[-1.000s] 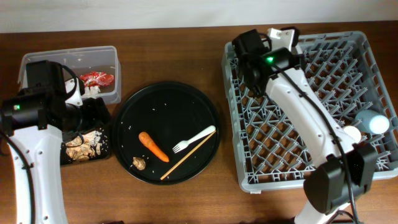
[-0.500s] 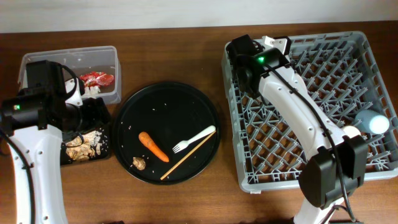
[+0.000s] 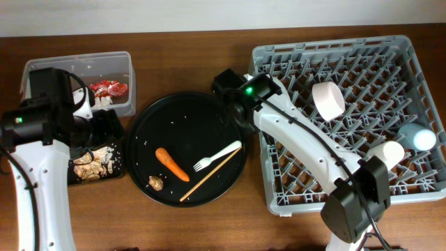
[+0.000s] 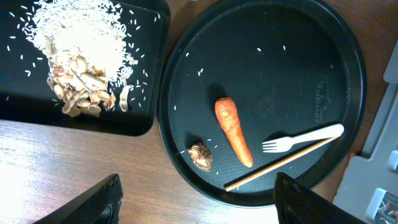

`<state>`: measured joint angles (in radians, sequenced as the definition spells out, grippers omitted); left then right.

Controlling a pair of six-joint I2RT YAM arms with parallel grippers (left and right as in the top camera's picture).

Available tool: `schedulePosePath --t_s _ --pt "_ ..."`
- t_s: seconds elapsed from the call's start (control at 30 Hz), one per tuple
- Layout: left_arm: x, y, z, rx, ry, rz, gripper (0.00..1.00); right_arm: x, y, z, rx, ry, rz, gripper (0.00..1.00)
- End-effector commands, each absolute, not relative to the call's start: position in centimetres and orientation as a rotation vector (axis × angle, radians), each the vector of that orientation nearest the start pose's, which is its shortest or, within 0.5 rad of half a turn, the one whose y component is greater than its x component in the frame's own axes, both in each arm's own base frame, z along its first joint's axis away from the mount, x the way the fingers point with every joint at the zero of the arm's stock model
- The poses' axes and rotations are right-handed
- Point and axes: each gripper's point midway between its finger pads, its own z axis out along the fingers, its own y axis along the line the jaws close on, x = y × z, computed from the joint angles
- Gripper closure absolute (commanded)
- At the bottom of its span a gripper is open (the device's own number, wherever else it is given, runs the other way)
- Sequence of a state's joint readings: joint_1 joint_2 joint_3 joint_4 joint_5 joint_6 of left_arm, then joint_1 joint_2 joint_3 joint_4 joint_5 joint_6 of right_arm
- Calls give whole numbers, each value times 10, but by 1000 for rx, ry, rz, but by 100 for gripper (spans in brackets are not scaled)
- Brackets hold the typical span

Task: Sort waste into correct bins and load items into the dishwasher rack
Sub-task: 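Stand the white plate upright in the rack's left side with the right gripper, then grasp the wooden chopstick on the platter with the right gripper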

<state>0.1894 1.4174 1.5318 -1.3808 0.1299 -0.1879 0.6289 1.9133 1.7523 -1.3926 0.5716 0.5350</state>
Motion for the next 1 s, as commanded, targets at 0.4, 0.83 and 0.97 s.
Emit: schedulePosePath --t_s 0.4,0.83,0.97 --pt "290 3 209 -339 2835 -212 8 317 46 281 219 2848 290 1" --pt "277 17 168 -461 2937 -59 7 252 249 183 -143 3028 616 1" --pt "275 31 168 -577 2918 -81 7 237 296 115 -223 3082 490 5"
